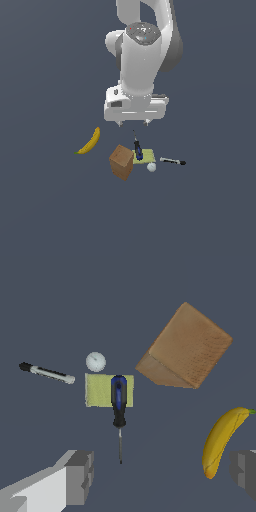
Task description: Pick up a designated object from a clutter of objects.
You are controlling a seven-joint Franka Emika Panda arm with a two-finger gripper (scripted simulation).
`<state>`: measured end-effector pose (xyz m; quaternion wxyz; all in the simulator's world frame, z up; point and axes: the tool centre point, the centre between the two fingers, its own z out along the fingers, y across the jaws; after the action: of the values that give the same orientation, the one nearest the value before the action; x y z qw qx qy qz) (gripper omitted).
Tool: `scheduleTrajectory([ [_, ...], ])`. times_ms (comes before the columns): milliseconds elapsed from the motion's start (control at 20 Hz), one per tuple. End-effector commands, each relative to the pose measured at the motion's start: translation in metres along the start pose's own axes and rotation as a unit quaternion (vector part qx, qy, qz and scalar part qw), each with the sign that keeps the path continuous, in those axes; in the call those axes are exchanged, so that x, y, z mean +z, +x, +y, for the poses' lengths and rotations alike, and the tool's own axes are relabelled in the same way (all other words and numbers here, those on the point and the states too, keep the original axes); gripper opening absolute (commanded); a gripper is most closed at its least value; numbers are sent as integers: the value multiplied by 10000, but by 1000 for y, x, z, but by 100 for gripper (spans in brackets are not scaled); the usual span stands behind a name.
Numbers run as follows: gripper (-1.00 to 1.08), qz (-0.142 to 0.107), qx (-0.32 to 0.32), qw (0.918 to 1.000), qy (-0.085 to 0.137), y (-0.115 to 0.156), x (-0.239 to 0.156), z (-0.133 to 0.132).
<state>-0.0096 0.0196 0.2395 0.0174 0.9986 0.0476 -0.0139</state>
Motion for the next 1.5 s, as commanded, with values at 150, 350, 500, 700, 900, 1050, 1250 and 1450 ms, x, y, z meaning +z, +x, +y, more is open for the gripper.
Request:
scheduleTrajectory([
  [150,100,37,-20,10000,46,-4,45,-10],
  [350,100,68,-29,9999,83,-10,81,-18],
  [500,100,91,-33,9999,108,-17,105,-23],
  [700,100,114,-34,9998,134,-26,131,-29],
  [900,100,132,-33,9998,151,-34,149,-33],
  [1050,100,141,-32,9998,161,-38,158,-35],
  [1250,100,144,-32,9998,164,-42,164,-36],
  [1450,100,141,-32,9998,166,-42,164,-36],
])
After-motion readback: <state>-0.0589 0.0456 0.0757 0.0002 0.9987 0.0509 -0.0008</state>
